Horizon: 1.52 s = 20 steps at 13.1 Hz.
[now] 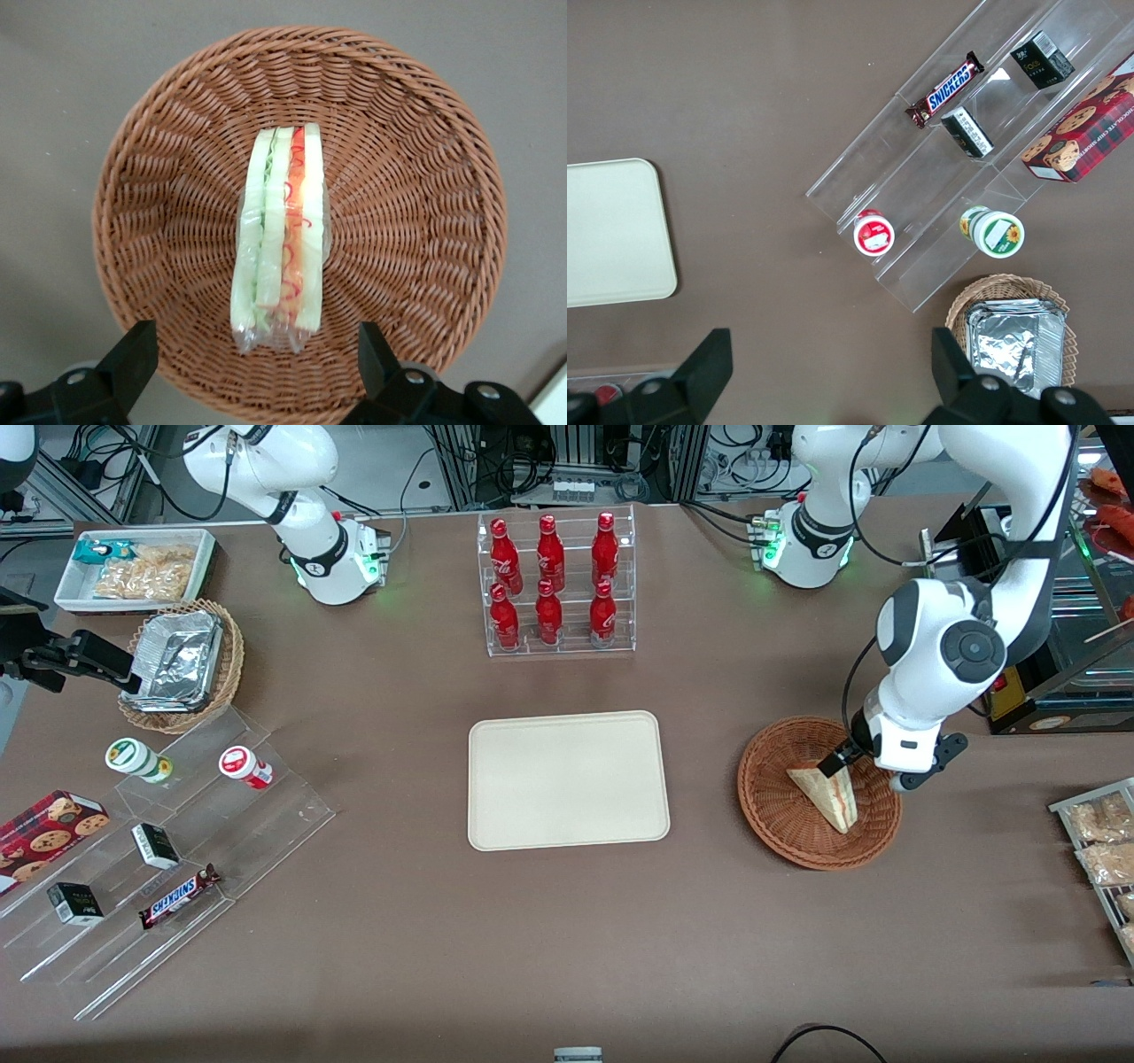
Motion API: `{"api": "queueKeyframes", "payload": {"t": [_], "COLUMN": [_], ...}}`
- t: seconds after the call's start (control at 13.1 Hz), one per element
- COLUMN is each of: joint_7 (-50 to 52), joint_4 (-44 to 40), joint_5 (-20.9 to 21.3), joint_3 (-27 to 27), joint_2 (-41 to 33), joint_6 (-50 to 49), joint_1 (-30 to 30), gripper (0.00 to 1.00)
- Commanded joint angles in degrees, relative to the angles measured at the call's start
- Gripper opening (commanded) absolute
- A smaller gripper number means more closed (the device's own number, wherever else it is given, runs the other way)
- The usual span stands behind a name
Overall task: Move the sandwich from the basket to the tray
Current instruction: 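Lower the open left gripper around the wrapped sandwich and close it, then lift the sandwich out of the basket and carry it toward the cream tray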
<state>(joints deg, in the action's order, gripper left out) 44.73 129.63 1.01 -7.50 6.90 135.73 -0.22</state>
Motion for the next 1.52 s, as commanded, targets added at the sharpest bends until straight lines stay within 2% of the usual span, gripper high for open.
{"api": "queueKeyframes", "payload": {"t": [0.0, 0.23, 0.3, 0.46, 0.53, 0.68, 0.84, 0.99, 1.14, 1.45], "joint_7": [1.33, 1.50, 1.68, 1.77, 1.24, 0.72, -1.83, -7.86, -18.22, -18.19], "joint_4": [-0.16, -0.25, -0.16, -0.08, -0.25, -1.04, -3.58, -11.98, -21.74, -27.92], "joint_5": [0.39, 0.39, 0.39, 0.39, 0.39, 0.48, 0.65, 0.83, 0.83, 0.83], "joint_3": [0.03, 0.03, 0.03, 0.03, 0.03, 0.03, -0.15, -0.94, -0.94, -0.94], "joint_2": [2.85, 6.62, 8.03, 8.05, 8.05, 7.87, 6.30, 6.46, 9.43, 13.39], "joint_6": [2.95, 7.77, 9.80, 9.38, 9.20, 9.12, 4.84, -8.30, -21.15, -23.05], "joint_1": [-0.13, -0.04, -0.04, -0.04, -0.04, -0.13, -0.39, -3.72, -7.84, -16.28], "gripper": [1.00, 1.00, 0.90, 0.19, 0.09, 0.06, 0.06, 0.06, 0.07, 0.06]}}
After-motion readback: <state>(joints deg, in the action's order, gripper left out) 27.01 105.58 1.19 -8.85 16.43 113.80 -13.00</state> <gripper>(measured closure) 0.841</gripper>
